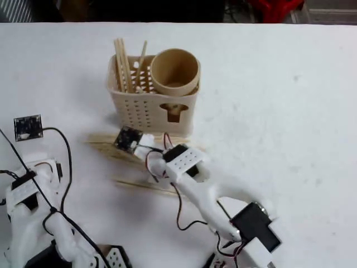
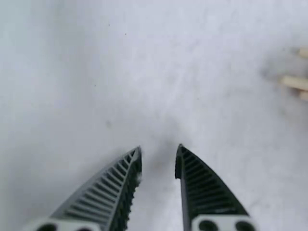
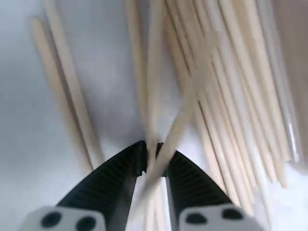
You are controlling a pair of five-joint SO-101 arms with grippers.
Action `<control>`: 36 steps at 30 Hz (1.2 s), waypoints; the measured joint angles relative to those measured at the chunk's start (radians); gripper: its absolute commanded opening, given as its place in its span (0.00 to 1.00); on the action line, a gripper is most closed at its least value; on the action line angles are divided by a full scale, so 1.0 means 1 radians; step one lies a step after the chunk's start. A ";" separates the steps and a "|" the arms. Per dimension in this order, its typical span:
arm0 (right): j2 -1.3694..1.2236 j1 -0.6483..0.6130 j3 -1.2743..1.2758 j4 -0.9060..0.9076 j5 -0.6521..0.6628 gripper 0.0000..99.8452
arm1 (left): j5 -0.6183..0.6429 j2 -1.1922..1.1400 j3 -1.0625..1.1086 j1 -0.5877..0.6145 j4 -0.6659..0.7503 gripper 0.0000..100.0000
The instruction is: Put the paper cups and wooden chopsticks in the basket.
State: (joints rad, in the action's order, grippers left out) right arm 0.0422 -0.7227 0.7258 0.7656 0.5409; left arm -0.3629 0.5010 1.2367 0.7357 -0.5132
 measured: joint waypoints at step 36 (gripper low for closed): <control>0.074 0.077 0.000 0.075 0.043 0.02 | 0.000 0.000 0.000 0.000 0.000 0.13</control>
State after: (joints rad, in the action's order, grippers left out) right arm 0.1158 -0.6460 0.7258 0.8408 0.5838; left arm -0.3629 0.5010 1.2367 0.7357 -0.5132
